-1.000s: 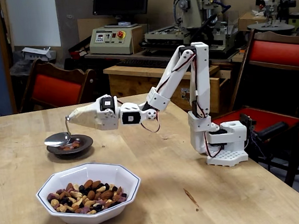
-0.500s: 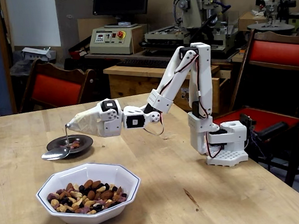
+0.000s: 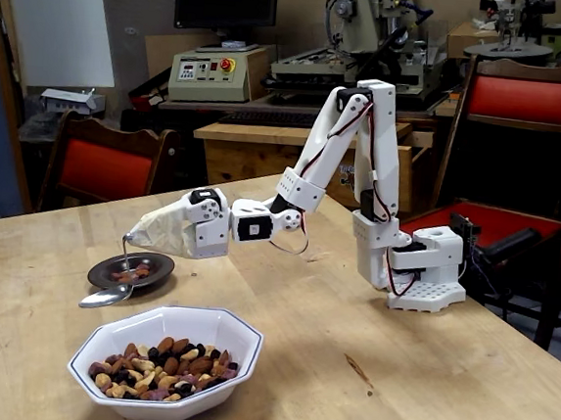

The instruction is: Use spoon to take food

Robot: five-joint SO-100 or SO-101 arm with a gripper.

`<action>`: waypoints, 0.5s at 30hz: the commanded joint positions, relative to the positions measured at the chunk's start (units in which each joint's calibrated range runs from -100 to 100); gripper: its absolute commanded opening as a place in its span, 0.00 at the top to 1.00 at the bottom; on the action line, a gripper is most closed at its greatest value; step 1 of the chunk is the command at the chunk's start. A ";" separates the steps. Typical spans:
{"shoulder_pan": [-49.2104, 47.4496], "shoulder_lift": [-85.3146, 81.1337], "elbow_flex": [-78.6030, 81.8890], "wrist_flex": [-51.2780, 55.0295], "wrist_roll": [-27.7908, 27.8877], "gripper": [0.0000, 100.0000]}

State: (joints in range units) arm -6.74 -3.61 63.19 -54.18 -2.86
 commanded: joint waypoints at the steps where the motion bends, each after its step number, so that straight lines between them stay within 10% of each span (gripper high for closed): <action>1: -0.37 -1.66 -1.51 -1.71 -0.15 0.96; 15: 0.07 -1.66 -5.85 -4.40 -0.15 0.96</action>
State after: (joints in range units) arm -6.74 -3.61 60.79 -54.42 -2.86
